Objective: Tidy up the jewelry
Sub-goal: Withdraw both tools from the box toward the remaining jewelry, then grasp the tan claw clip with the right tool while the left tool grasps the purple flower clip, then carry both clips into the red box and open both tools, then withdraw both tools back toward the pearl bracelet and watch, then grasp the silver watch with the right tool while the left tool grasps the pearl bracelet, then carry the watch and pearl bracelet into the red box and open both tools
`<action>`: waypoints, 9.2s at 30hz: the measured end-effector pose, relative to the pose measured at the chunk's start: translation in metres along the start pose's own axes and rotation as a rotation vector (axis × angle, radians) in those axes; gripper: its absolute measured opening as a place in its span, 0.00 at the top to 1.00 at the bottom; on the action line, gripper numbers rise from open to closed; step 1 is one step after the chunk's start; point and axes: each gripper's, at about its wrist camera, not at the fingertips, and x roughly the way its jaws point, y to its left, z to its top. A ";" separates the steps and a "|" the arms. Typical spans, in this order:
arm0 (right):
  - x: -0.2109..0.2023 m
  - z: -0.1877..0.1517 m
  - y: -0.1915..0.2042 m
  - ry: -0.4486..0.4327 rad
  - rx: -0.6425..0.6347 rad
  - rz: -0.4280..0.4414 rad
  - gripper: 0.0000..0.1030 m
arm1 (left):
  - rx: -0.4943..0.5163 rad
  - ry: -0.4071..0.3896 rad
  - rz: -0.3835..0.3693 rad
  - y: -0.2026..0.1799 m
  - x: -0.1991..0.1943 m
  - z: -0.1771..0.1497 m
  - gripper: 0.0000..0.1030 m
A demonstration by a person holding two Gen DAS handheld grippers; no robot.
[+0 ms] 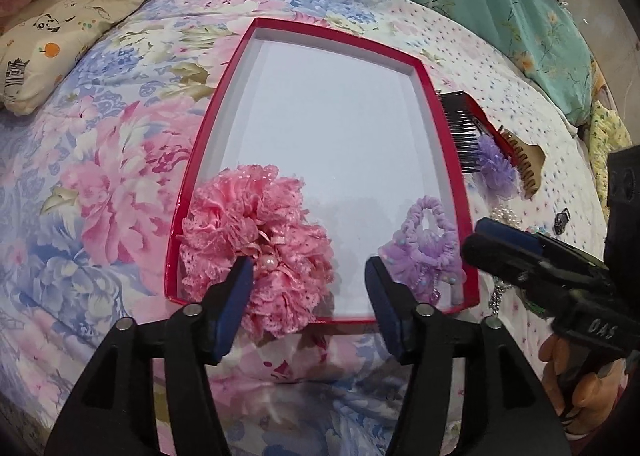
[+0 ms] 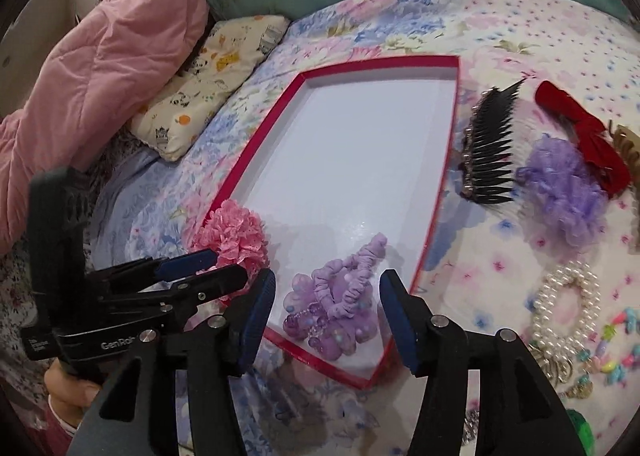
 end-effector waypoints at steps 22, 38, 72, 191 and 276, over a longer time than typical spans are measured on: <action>-0.126 -0.051 -0.103 -0.203 0.249 -0.145 0.40 | 0.015 -0.127 0.000 -0.047 -0.045 -0.005 0.24; -0.159 -0.055 -0.161 -0.273 0.356 -0.242 0.40 | 0.108 -0.070 -0.110 -0.116 -0.018 0.011 0.24; -0.090 0.046 -0.236 -0.194 0.316 -0.218 0.87 | 0.198 0.111 -0.220 -0.210 0.097 0.070 0.99; -0.163 -0.041 -0.176 -0.271 0.360 -0.261 0.48 | 0.072 -0.004 -0.186 -0.121 0.010 0.043 0.40; -0.136 -0.005 -0.107 -0.283 0.203 -0.020 0.85 | 0.072 -0.070 -0.276 -0.104 -0.023 0.020 0.82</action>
